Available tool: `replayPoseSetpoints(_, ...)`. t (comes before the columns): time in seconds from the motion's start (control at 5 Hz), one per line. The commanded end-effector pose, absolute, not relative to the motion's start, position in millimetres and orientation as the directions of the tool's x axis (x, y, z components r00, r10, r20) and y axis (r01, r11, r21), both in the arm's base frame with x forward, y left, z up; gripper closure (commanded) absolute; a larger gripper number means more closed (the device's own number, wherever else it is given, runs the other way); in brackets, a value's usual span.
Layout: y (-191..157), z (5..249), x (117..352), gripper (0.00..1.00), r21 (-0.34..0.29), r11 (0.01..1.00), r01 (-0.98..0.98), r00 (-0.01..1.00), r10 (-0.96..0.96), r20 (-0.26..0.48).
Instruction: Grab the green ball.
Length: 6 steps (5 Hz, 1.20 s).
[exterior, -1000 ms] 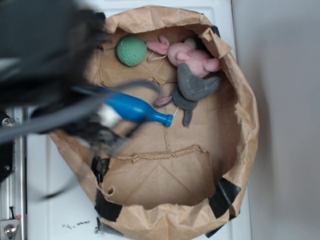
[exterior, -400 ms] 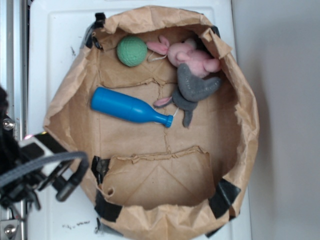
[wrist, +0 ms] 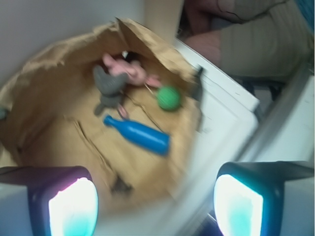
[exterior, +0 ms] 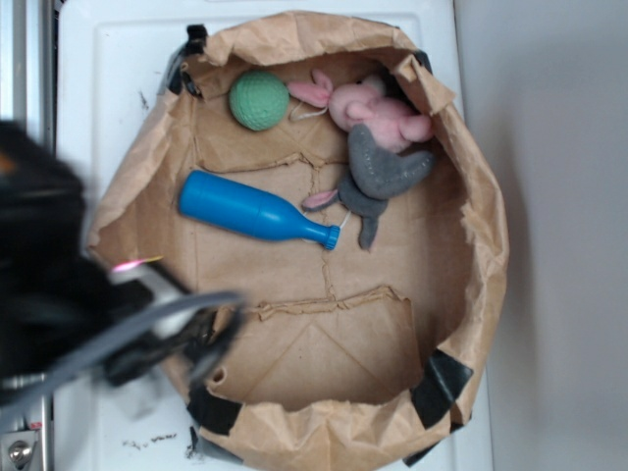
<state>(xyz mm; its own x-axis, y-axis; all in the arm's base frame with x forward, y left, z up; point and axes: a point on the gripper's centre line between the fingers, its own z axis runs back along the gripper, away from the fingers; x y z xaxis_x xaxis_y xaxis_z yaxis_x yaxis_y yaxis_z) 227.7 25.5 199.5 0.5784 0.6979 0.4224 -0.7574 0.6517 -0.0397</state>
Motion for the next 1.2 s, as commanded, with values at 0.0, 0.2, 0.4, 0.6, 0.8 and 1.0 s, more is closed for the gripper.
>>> replayPoseSetpoints(0.0,65,180,287,0.0,-0.044,0.57,-0.821,0.473,0.72,0.507)
replayPoseSetpoints(0.2,55,176,266,0.0,-0.033,0.572,-0.82,0.478,0.714,0.511)
replayPoseSetpoints(0.4,53,171,254,0.0,-0.055,0.582,-0.812,0.474,0.71,0.521)
replayPoseSetpoints(0.6,62,157,262,0.0,-0.064,0.566,-0.822,0.466,0.733,0.496)
replayPoseSetpoints(0.8,70,142,267,0.0,-0.071,0.558,-0.826,0.458,0.74,0.492)
replayPoseSetpoints(1.0,78,126,275,0.0,-0.052,0.528,-0.848,0.436,0.75,0.497)
